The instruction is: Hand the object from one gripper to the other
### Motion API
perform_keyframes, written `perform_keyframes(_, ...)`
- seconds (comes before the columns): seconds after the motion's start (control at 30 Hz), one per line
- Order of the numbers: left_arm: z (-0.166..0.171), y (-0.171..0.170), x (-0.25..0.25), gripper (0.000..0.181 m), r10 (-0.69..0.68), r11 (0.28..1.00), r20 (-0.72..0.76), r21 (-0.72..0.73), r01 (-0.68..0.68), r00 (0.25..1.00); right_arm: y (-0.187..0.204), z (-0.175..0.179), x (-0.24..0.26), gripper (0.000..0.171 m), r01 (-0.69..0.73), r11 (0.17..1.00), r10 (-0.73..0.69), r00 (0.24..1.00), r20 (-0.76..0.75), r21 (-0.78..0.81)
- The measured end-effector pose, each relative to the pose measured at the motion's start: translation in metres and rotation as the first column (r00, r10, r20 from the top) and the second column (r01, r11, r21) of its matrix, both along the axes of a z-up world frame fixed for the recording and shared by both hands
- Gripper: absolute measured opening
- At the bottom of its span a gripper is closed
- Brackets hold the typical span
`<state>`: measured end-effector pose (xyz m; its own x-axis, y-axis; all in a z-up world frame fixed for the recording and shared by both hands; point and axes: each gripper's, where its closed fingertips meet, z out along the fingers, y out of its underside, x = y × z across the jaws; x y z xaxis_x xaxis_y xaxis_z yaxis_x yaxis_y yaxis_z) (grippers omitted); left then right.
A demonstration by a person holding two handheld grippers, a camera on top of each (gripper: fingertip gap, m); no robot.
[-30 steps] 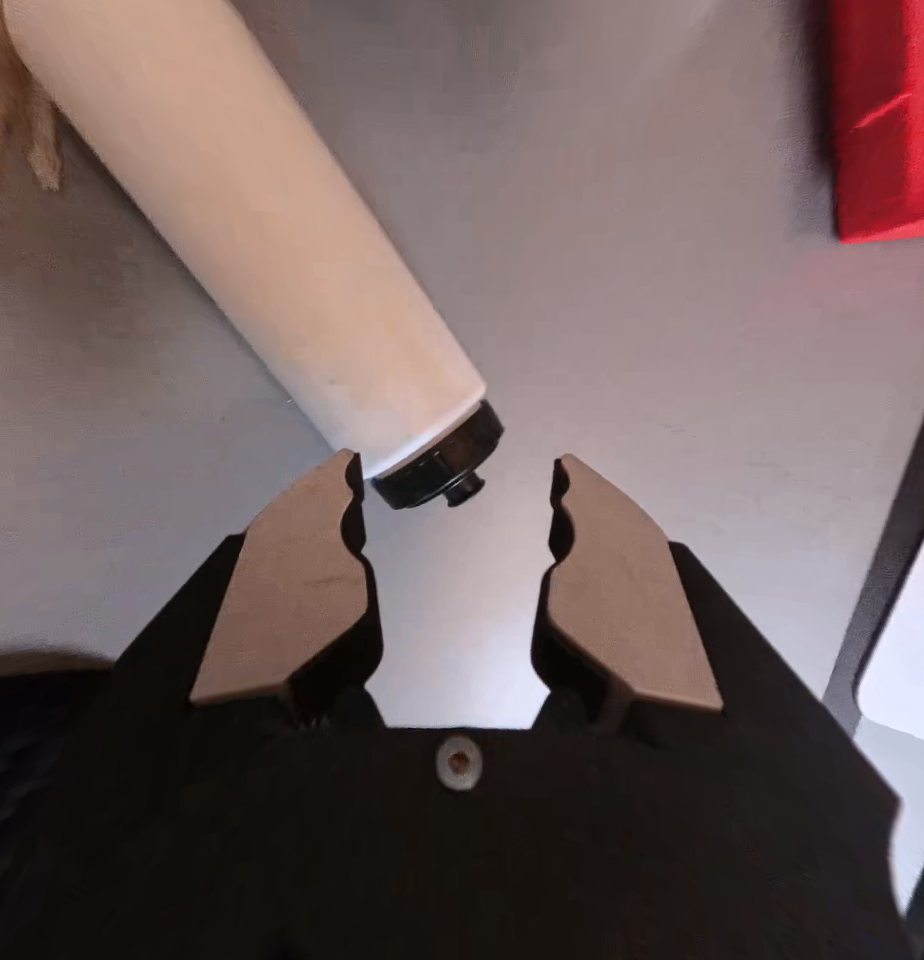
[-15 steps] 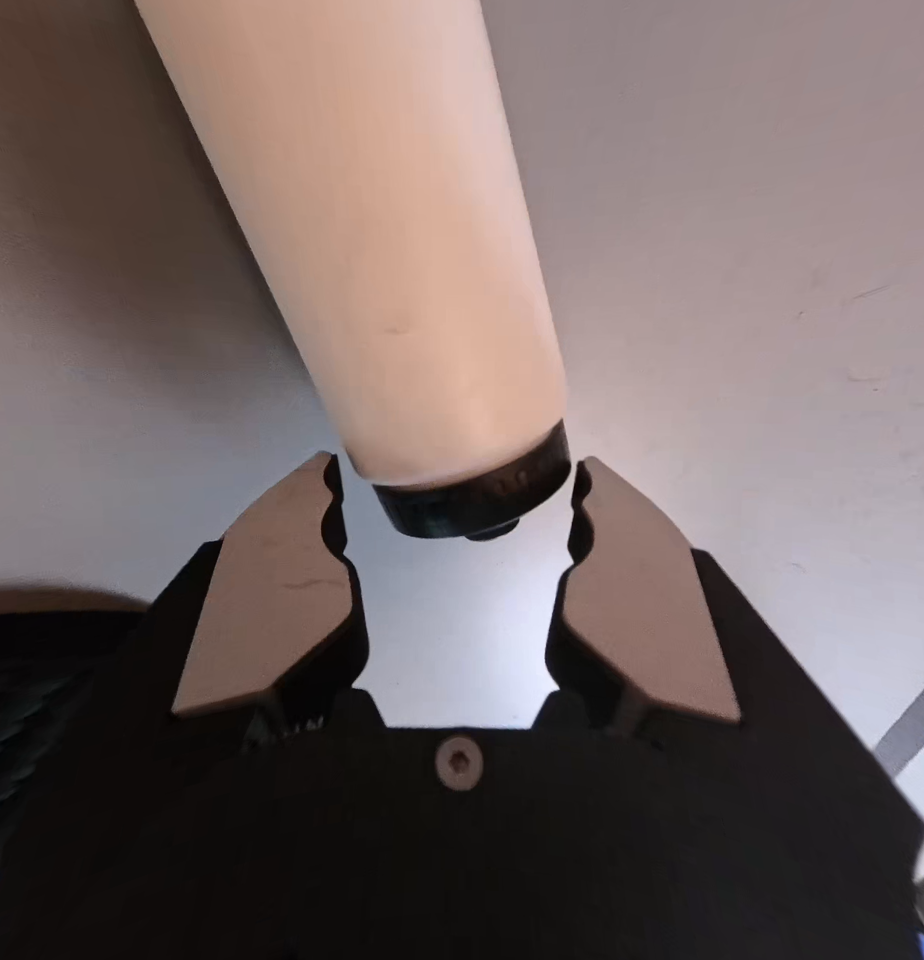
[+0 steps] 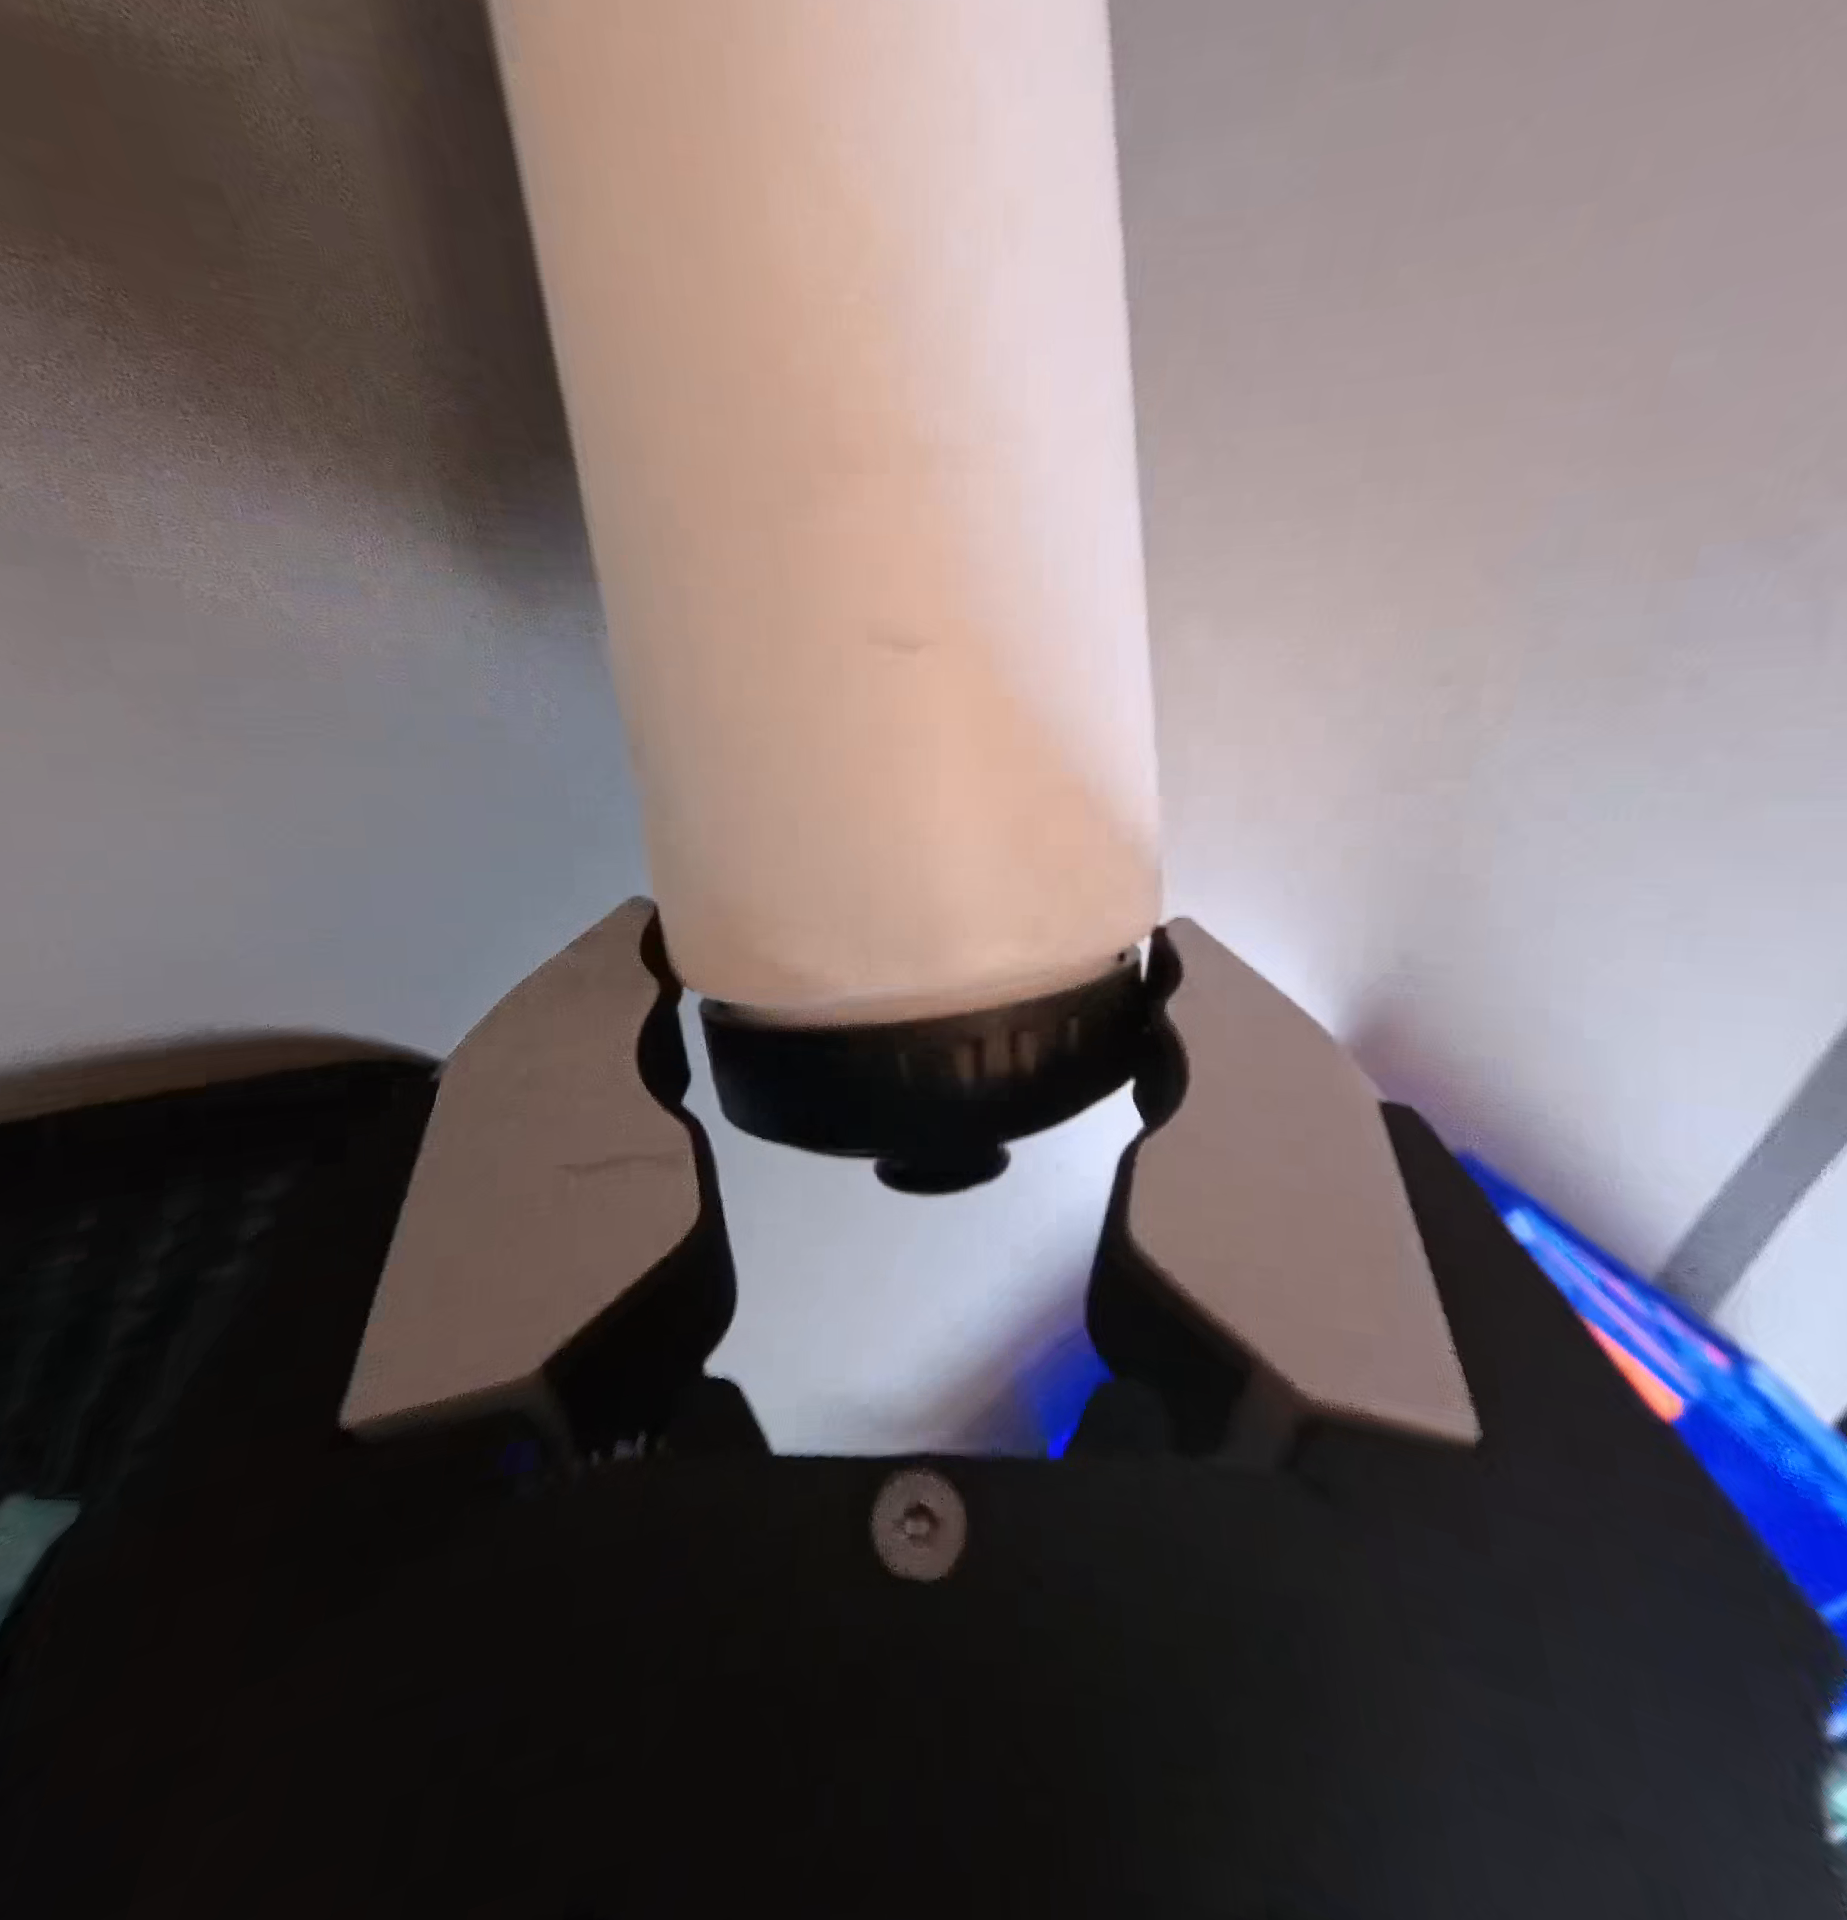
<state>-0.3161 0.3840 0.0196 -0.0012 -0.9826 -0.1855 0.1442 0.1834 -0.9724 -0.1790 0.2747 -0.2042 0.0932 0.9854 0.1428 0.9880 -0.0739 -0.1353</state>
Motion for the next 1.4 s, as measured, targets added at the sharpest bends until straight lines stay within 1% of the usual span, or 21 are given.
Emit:
perform_keyframes(0.13,0.007,0.001,-0.006,0.017,0.006,1.000,0.022,0.001,-0.006,1.000,0.036,0.065,0.071,0.084,0.241,0.965,-0.242,0.970,0.001,0.101)
perform_keyframes(0.3,0.011,0.000,-0.011,0.017,0.024,0.999,0.031,0.026,-0.024,0.999,0.057,0.136,0.148,0.081,0.416,0.880,-0.435,0.899,0.038,0.229)
perform_keyframes(0.4,0.012,0.002,-0.012,0.017,0.021,1.000,0.038,0.020,-0.022,0.999,0.063,0.169,0.179,0.081,0.493,0.830,-0.515,0.857,0.021,0.260)
perform_keyframes(0.5,0.009,0.003,-0.009,0.017,0.013,1.000,0.035,0.001,-0.013,0.999,0.073,0.183,0.212,0.081,0.545,0.779,-0.592,0.802,0.077,0.310)
perform_keyframes(0.57,0.006,0.002,-0.007,0.017,0.012,1.000,0.023,0.002,-0.012,1.000,0.085,0.176,0.236,0.081,0.573,0.745,-0.642,0.756,0.130,0.342)
perform_keyframes(0.67,0.003,0.002,-0.005,0.017,0.020,1.000,0.007,0.018,-0.020,1.000,0.110,0.150,0.269,0.081,0.604,0.678,-0.712,0.681,0.171,0.418)
perform_keyframes(0.77,-0.001,0.006,-0.004,0.017,0.024,1.000,0.001,0.007,-0.024,1.000,0.140,0.120,0.294,0.081,0.646,0.589,-0.785,0.600,0.153,0.485)
perform_keyframes(0.87,-0.007,0.012,-0.003,0.017,0.035,0.999,-0.016,-0.003,-0.035,0.999,0.173,0.094,0.306,0.081,0.712,0.442,-0.856,0.516,0.020,0.545)
perform_keyframes(0.9,-0.009,0.014,-0.003,0.017,0.041,0.999,-0.024,-0.001,-0.041,0.999,0.181,0.082,0.307,0.082,0.759,0.364,-0.885,0.462,-0.054,0.539)
perform_keyframes(0.93,-0.011,0.016,-0.003,0.017,0.047,0.999,-0.029,0.002,-0.047,0.998,0.184,0.067,0.306,0.082,0.817,0.295,-0.911,0.397,-0.113,0.495)
perform_keyframes(0.97,-0.012,0.018,-0.003,0.017,0.051,0.999,-0.033,0.004,-0.051,0.998,0.185,0.059,0.305,0.081,0.857,0.203,-0.931,0.319,-0.178,0.474)
perform_keyframes(1.0,-0.012,0.019,-0.004,0.017,0.054,0.999,-0.034,0.002,-0.053,0.998,0.187,0.051,0.301,0.081,0.883,0.161,-0.930,0.285,-0.232,0.440)
perform_keyframes(1.03,-0.012,0.021,-0.004,0.017,0.052,0.999,-0.032,-0.003,-0.053,0.998,0.184,0.037,0.291,0.080,0.921,0.150,-0.939,0.247,-0.241,0.358)
perform_keyframes(1.07,-0.013,0.022,-0.004,0.017,0.048,0.999,-0.028,-0.012,-0.049,0.998,0.178,0.019,0.277,0.080,0.954,0.159,-0.951,0.217,-0.220,0.253)
perform_keyframes(1.1,-0.013,0.023,-0.004,0.017,0.044,0.999,-0.027,-0.021,-0.044,0.999,0.172,0.004,0.264,0.074,0.965,0.196,-0.954,0.229,-0.196,0.174)
perform_keyframes(1.13,-0.014,0.024,-0.004,0.017,0.041,0.999,-0.027,-0.028,-0.042,0.999,0.172,-0.004,0.255,0.061,0.963,0.228,-0.943,0.256,-0.212,0.146)
perform_keyframes(1.2,-0.016,0.026,-0.004,0.017,0.039,0.999,-0.032,-0.033,-0.040,0.999,0.175,-0.012,0.239,0.068,0.958,0.274,-0.923,0.286,-0.255,0.082)
perform_keyframes(1.27,-0.017,0.027,-0.004,0.017,0.048,0.998,-0.038,-0.030,-0.050,0.998,0.182,-0.001,0.220,0.075,0.948,0.318,-0.887,0.292,-0.358,-0.016)
perform_keyframes(1.3,-0.017,0.029,-0.005,0.017,0.057,0.998,-0.037,-0.029,-0.058,0.998,0.185,0.010,0.212,0.071,0.937,0.348,-0.855,0.298,-0.424,-0.044)
perform_keyframes(1.33,-0.017,0.030,-0.006,0.016,0.066,0.997,-0.038,-0.031,-0.067,0.997,0.189,0.023,0.208,0.070,0.929,0.368,-0.819,0.304,-0.486,-0.040)
perform_keyframes(1.4,-0.018,0.037,-0.008,0.015,0.099,0.994,-0.048,-0.045,-0.101,0.994,0.193,0.051,0.204,0.069,0.912,0.407,-0.732,0.359,-0.579,0.051)
